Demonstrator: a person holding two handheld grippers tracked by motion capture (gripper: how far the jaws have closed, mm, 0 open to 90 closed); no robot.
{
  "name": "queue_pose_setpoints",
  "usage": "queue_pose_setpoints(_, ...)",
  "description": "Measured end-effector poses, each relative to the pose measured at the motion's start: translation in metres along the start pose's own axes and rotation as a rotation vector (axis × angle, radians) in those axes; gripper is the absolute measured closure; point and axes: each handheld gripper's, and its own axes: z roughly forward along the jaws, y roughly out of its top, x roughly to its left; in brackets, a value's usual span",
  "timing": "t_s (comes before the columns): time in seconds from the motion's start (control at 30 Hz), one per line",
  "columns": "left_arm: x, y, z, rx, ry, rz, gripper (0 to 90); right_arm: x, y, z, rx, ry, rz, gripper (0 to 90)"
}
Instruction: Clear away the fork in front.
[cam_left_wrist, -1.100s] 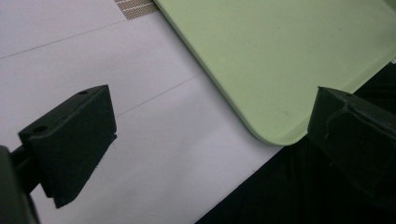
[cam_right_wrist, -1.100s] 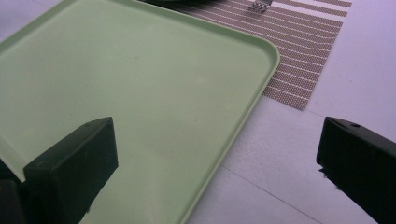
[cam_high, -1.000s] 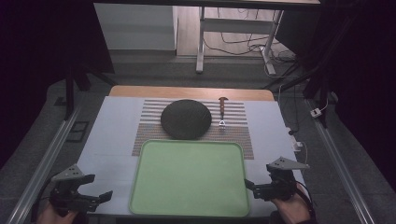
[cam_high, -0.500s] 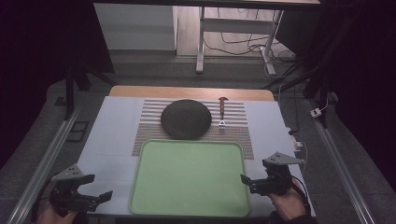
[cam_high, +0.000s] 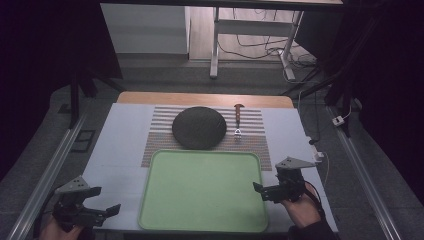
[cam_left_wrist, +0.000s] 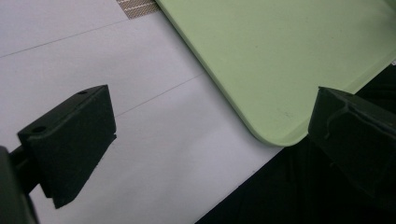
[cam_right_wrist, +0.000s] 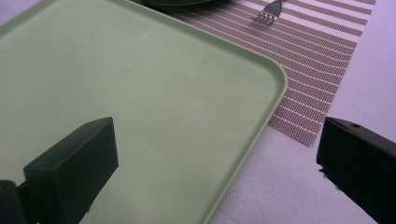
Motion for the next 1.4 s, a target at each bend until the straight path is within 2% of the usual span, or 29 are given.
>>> queue_pose_setpoints(0.23,0.0,0.0,0.001,0.003,-0.001,0.001,1.0,0.0,0.007,0.013,0.026,-0.023,-0.02,0.0)
queue_pose_setpoints(0.33,0.0,0.0,0.001,0.004,-0.001,0.0,1.0,0.003,0.012,0.019,0.042,-0.062,-0.061,0.0)
queue_pose_setpoints(0.53,0.0,0.0,0.001,0.006,0.0,0.001,1.1,0.008,0.018,0.028,0.071,-0.072,-0.118,0.0)
queue_pose_setpoints(0.57,0.0,0.0,0.001,0.007,0.0,0.001,1.1,0.011,0.02,0.031,0.082,-0.086,-0.152,0.0)
queue_pose_setpoints(0.87,0.0,0.0,0.001,0.011,-0.002,0.001,1.1,0.026,0.028,0.046,0.132,-0.164,-0.338,0.0)
queue_pose_setpoints(1.13,0.0,0.0,0.001,0.012,0.001,0.002,1.1,0.034,0.033,0.058,0.169,-0.205,-0.423,0.0)
queue_pose_setpoints(1.4,0.0,0.001,0.002,0.014,0.003,0.004,1.1,0.035,0.043,0.069,0.18,-0.236,-0.488,0.0)
